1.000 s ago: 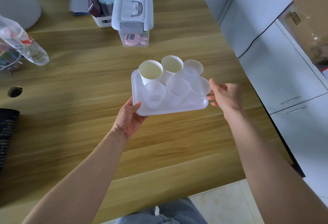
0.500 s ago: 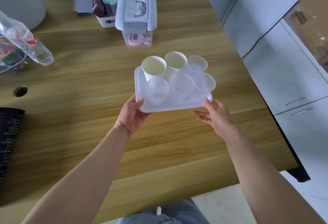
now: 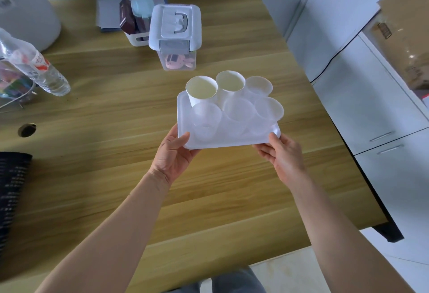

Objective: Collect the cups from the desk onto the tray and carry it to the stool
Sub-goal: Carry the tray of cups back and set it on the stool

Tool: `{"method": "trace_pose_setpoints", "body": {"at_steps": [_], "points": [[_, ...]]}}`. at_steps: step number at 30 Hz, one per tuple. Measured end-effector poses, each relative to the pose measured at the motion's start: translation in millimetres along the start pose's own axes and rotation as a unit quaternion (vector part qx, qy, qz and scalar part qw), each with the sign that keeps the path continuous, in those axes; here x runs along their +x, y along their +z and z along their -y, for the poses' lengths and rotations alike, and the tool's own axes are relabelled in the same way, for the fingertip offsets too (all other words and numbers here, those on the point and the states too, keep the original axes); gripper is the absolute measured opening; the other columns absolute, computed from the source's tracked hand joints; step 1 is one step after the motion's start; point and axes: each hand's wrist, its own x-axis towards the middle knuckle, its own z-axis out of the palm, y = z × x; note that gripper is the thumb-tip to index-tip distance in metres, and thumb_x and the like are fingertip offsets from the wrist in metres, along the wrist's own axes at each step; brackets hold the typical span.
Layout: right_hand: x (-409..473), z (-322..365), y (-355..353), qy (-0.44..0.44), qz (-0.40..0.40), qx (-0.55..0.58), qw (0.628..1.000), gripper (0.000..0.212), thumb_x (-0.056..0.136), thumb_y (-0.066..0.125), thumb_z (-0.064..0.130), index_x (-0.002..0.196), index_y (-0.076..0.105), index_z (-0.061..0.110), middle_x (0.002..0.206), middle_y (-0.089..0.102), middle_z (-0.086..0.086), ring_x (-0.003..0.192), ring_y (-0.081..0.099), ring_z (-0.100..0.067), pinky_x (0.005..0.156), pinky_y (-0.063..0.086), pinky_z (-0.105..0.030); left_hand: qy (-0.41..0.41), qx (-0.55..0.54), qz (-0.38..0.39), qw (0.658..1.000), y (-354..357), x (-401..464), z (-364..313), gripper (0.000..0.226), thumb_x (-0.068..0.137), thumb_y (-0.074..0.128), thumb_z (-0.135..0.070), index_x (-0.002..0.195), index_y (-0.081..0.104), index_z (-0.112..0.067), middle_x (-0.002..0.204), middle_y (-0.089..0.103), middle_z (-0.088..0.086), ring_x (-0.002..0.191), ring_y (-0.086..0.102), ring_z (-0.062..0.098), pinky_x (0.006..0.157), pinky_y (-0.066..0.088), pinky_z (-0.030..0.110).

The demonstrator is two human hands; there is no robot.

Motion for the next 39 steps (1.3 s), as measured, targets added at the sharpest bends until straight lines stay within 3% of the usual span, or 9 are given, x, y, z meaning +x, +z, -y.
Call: {"method": "trace_pose_setpoints", "body": {"at_steps": [13,18,26,30,33,36,39], "points": [[-75,-11,-20,-0.035,-0.099,0.089,0.990,0.018,0.100,0.053,0.014,0.113,0.065,0.011,0.096,0.076,-0.009,0.082,0.077,-0.020,0.077,0.061,-0.031,-0.063,0.064,0.108,0.990,25,-14,-5,0.050,0.086,0.048,0.007,0.134,0.050,-0.007,0.115,0.068,0.007,0.103,0.068,0.023,0.086,0.056,0.034],[-117,-26,-35,-0.043,-0.157,0.119,0.979,0.021,0.101,0.054,0.016,0.119,0.062,0.008,0.097,0.076,-0.008,0.084,0.077,-0.019,0.067,0.060,-0.023,-0.106,0.090,0.154,0.978,38,-24,7,0.057,0.084,0.047,0.008,0.140,0.043,-0.005,0.122,0.062,0.010,0.107,0.065,0.025,0.093,0.053,0.036],[-183,-65,-69,-0.044,-0.275,0.151,0.949,0.032,0.100,0.055,0.017,0.125,0.061,-0.001,0.101,0.076,-0.015,0.085,0.077,-0.022,0.069,0.062,-0.025,-0.200,0.141,0.206,0.948,63,-42,47,0.051,0.086,0.047,0.009,0.133,0.055,-0.009,0.115,0.070,0.005,0.104,0.068,0.021,0.086,0.055,0.031],[-217,-86,-90,-0.046,-0.327,0.155,0.931,0.026,0.100,0.053,0.017,0.120,0.064,0.003,0.096,0.077,-0.013,0.083,0.077,-0.022,0.081,0.062,-0.035,-0.240,0.162,0.240,0.927,76,-47,75,0.059,0.086,0.047,0.010,0.144,0.041,-0.004,0.124,0.062,0.009,0.106,0.065,0.023,0.091,0.052,0.033],[-248,-99,-108,-0.059,-0.371,0.186,0.908,0.024,0.101,0.052,0.013,0.121,0.062,0.003,0.088,0.075,-0.012,0.075,0.076,-0.022,0.071,0.062,-0.030,-0.280,0.173,0.281,0.901,92,-60,102,0.061,0.086,0.047,0.009,0.146,0.039,-0.005,0.132,0.057,0.012,0.113,0.062,0.026,0.097,0.048,0.036],[-282,-112,-128,-0.071,-0.407,0.208,0.887,0.024,0.102,0.051,0.011,0.124,0.056,0.005,0.089,0.074,-0.013,0.069,0.075,-0.021,0.061,0.060,-0.024,-0.320,0.163,0.319,0.877,114,-81,128,0.069,0.080,0.060,0.006,0.146,0.039,-0.006,0.136,0.054,0.013,0.117,0.060,0.025,0.099,0.047,0.034],[-315,-128,-150,-0.076,-0.441,0.210,0.869,0.026,0.101,0.051,0.011,0.127,0.054,0.007,0.089,0.074,-0.011,0.070,0.076,-0.022,0.063,0.059,-0.026,-0.356,0.161,0.335,0.858,135,-103,156,0.086,0.066,0.080,-0.001,0.144,0.043,-0.007,0.131,0.060,0.011,0.116,0.062,0.026,0.097,0.049,0.034]]}}
